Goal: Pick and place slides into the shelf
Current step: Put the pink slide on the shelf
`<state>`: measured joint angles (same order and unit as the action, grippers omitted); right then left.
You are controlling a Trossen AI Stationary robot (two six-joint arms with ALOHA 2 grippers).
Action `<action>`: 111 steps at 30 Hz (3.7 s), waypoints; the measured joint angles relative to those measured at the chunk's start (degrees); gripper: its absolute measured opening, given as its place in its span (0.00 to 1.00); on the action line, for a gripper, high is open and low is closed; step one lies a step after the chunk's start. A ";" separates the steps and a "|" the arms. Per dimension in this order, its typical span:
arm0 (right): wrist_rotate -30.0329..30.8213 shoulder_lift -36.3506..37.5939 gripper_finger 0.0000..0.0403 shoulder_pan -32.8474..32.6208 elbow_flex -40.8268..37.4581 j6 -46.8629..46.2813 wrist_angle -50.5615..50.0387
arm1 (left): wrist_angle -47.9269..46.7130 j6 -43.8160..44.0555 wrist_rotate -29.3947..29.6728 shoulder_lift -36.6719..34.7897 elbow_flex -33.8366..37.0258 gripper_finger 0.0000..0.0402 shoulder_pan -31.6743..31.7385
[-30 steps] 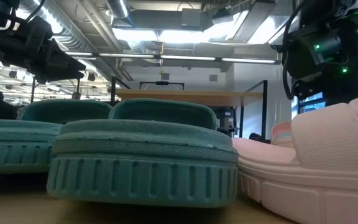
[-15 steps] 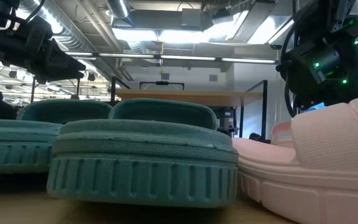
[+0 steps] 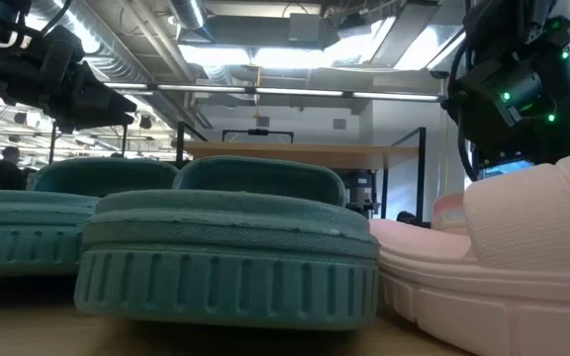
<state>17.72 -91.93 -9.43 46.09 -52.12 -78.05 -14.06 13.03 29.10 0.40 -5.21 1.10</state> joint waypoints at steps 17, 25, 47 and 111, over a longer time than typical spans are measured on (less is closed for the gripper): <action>-10.02 9.90 0.03 -0.04 17.90 18.56 -1.05 | -0.02 -0.08 0.00 0.00 0.00 0.56 0.00; -4.08 9.96 0.03 -0.04 33.21 31.65 5.59 | -0.02 -0.10 0.00 0.00 0.00 0.56 0.00; 26.82 -8.86 0.03 17.81 70.45 65.92 9.00 | -0.04 -0.23 0.04 0.00 0.00 0.56 0.00; 27.84 -24.64 0.17 33.92 60.58 71.93 18.60 | -0.04 -1.44 0.02 0.00 0.00 0.56 -0.02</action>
<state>45.56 -116.57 24.49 106.67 19.80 -59.45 -14.11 11.60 29.12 0.40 -5.21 1.08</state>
